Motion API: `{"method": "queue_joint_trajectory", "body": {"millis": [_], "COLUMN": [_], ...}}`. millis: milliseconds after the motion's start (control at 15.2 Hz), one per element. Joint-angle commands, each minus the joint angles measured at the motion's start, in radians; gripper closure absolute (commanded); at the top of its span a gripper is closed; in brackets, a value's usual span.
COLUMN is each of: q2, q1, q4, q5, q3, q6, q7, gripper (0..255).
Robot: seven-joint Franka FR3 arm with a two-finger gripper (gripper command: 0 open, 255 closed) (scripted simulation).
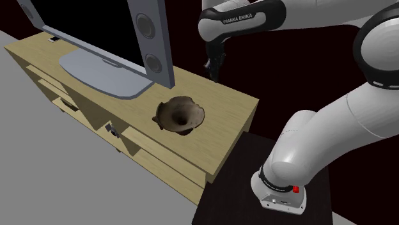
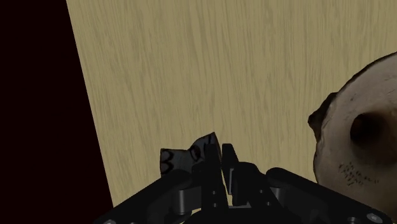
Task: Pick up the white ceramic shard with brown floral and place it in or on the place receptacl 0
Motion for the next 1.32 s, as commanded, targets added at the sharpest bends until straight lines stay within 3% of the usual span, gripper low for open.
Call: {"method": "queue_joint_trajectory", "body": {"millis": [0,264,1254], "q2": [-0.01,-0.02,0.008], "q1": [0.001,0.002,0.158], "q4": [0.021,0.062,0.058], "q5": [0.001,0.003,0.119], "q3": [0.005,0.011,0.268], "q6": [-0.032,-0.083,-0.086], "q7": [0.001,-0.001,0.357], "gripper": [255,255,255]}}
